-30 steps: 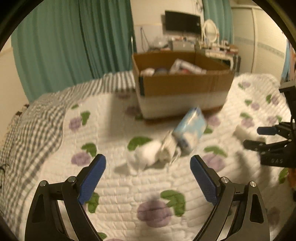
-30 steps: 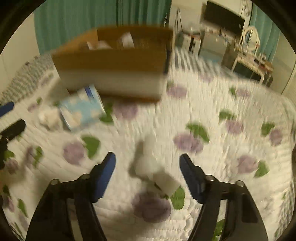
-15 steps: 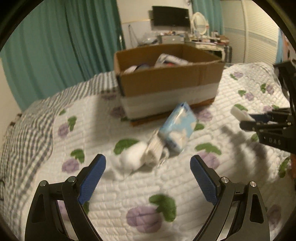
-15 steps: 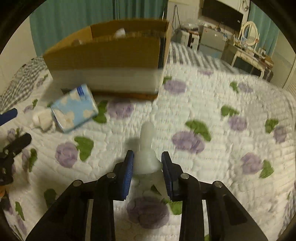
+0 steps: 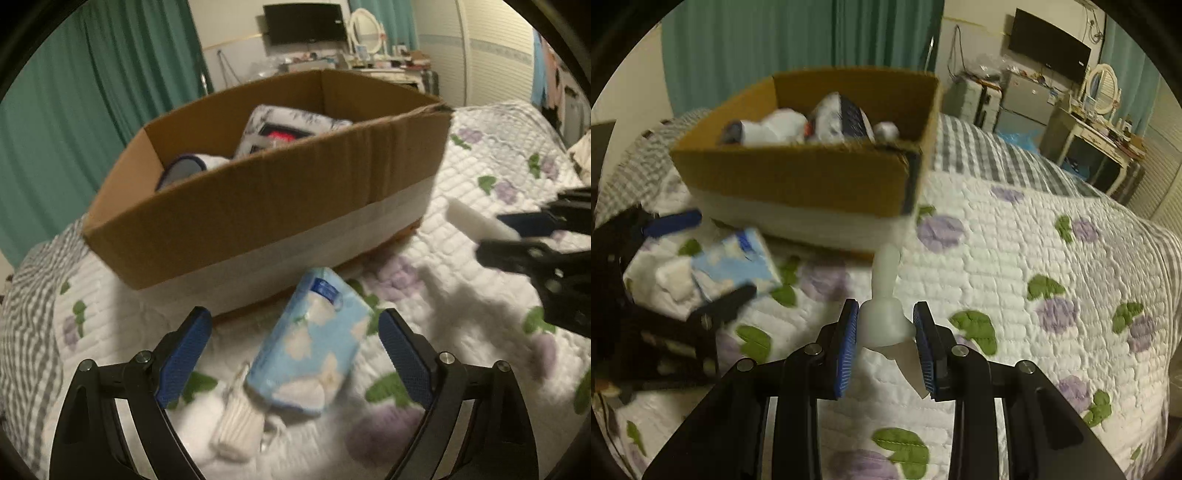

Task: Organize soft objects
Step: 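Grasp the blue wipes pack with the left gripper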

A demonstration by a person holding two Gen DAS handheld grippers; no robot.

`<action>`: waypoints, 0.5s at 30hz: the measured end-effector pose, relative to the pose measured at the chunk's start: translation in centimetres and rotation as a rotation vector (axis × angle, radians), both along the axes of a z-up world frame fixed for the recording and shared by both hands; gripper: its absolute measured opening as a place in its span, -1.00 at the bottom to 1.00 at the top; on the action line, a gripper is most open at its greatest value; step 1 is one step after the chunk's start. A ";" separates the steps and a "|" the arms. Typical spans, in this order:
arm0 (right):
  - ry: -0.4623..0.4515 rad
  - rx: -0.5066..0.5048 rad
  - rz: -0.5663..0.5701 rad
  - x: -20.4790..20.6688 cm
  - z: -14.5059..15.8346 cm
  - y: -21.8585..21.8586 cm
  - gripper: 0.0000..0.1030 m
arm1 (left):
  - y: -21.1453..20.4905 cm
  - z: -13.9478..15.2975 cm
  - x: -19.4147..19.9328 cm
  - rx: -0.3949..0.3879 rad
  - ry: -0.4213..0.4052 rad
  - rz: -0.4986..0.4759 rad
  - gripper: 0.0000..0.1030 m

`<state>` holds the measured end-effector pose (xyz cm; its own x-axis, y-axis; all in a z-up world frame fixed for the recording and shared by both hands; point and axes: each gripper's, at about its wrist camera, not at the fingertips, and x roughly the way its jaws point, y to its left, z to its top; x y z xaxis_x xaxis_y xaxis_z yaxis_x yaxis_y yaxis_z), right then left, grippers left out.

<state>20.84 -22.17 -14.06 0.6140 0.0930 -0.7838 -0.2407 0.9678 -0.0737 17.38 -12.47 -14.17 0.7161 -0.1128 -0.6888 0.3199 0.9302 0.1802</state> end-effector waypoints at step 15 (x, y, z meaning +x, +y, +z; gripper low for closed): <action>-0.010 0.036 0.012 -1.6 0.6 0.7 -0.42 | -0.3 0.0 -0.8 -0.038 0.048 -0.081 -0.57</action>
